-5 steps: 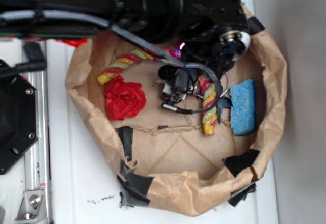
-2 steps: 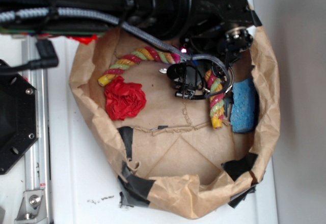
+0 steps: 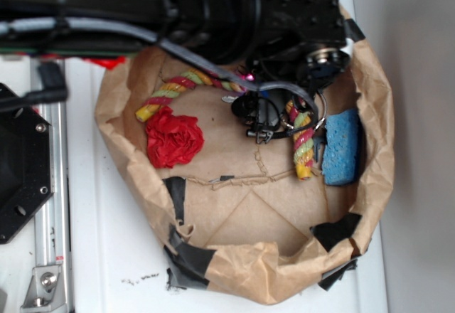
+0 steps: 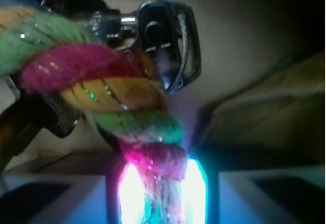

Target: Grab the multicolored rope.

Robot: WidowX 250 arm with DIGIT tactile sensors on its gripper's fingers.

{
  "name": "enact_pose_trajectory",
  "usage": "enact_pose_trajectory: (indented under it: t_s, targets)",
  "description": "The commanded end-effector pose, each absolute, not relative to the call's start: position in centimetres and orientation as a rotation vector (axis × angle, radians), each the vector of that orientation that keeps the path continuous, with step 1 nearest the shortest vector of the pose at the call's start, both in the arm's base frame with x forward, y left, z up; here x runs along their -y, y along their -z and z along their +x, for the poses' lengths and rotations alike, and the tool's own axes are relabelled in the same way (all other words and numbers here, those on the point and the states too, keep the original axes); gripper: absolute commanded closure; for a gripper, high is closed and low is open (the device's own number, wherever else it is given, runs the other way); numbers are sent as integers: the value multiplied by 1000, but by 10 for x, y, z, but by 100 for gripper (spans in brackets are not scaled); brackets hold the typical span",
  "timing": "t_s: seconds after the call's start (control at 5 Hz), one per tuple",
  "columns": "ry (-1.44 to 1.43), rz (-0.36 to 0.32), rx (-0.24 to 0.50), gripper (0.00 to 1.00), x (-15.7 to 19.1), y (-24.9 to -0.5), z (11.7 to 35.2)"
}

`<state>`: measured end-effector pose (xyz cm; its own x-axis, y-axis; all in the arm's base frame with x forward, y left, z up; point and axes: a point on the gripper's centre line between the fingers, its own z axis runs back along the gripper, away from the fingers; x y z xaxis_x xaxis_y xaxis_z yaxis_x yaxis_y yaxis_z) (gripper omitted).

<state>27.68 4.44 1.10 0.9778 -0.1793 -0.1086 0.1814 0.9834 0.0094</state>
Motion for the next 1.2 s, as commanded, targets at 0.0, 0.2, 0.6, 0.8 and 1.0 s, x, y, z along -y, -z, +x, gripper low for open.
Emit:
enact_pose_trajectory:
  t_s: [0.0, 0.2, 0.6, 0.8, 1.0]
  targets:
    - [-126, 29, -1, 100, -28, -105, 253]
    - [-376, 22, -16, 100, -15, -141, 259]
    - [-483, 30, 3, 100, -9, -143, 257]
    - [-512, 28, 9, 100, -10, -148, 255]
    - [-490, 12, -29, 89, -12, -152, 249]
